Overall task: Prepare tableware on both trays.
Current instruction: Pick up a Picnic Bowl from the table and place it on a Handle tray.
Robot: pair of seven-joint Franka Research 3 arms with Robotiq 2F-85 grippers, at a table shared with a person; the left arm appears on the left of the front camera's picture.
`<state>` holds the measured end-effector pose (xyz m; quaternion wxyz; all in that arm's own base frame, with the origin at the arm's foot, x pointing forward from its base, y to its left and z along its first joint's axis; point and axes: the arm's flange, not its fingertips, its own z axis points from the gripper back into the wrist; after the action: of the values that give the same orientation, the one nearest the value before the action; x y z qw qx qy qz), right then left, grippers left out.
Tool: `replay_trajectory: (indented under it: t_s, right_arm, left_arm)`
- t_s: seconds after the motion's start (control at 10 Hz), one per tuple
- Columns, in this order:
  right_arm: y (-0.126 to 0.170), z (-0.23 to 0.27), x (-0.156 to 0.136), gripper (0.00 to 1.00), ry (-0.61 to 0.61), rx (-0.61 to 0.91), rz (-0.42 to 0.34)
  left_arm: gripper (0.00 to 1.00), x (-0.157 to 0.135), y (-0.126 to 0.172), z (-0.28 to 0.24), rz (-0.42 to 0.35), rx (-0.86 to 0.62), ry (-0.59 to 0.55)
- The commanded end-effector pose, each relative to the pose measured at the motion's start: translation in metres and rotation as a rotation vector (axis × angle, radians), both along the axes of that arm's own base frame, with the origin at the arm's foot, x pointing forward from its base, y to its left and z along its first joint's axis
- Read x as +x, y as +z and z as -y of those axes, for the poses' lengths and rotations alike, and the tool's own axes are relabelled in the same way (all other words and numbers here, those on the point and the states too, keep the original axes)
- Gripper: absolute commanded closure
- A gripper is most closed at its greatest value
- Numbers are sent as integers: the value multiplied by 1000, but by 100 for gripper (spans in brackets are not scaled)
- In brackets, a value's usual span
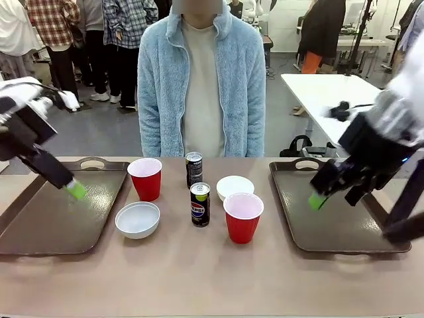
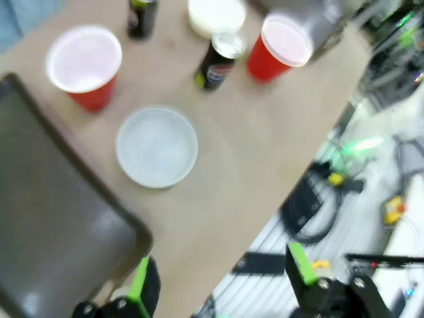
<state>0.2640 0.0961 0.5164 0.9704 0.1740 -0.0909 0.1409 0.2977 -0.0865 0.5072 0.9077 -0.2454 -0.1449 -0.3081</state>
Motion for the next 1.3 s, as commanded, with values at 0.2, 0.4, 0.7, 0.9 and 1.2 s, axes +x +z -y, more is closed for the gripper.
replay_trajectory:
  t_s: [0.2, 0.4, 0.7, 0.9, 1.2]
  right_arm:
    - [-55, 115, -34, 0, -169, 429, 5]
    - [-73, 149, -41, 0, -229, 468, -24]
    - [-78, 177, -68, 0, -272, 459, -60]
    - [-81, 187, -76, 0, -307, 450, -77]
    - [-28, 230, -45, 0, -323, 469, -87]
  left_arm:
    - [0, 1, -35, -79, -55, -249, 231]
    - [0, 4, -49, -125, -101, -271, 321]
    - [0, -12, -39, -178, -128, -273, 367]
    - [0, -27, -28, -201, -121, -247, 397]
    - [0, -23, -29, -203, -136, -259, 419]
